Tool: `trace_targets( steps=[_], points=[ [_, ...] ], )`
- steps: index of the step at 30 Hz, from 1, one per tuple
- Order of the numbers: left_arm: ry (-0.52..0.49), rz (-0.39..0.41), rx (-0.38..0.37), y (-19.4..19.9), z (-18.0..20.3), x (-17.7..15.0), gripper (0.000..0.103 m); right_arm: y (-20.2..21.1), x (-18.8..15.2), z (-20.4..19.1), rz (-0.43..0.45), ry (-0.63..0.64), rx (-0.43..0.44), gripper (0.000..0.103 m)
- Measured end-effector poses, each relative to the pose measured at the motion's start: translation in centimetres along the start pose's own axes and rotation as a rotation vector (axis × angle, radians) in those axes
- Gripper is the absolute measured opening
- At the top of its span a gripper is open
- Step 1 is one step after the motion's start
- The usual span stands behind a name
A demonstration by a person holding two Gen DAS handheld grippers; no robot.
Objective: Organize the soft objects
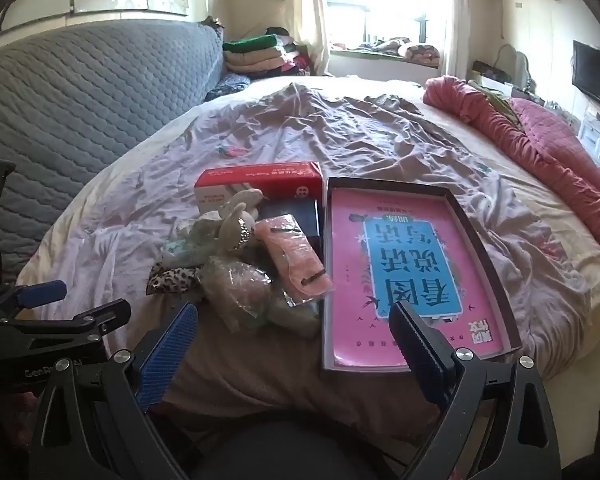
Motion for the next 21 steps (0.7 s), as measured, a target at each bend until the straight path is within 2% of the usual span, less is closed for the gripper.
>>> trace_targets(
  steps=[21],
  points=[
    [-0.020, 0.014, -0.003, -0.12, 0.79, 0.03, 0.092, 0.04, 0.06, 0.02, 0.004, 0.027, -0.019, 0.097]
  ],
)
Point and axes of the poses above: each gripper's, at about its wrist camera, not at the fingertips, and y roughly against the way its jaws point, z to its right, x to its top, the point moved 7 cm from there along -y, roughly the way its jaws point, and after that the axes turned 15 degrees about z, right-handed, at the moved point
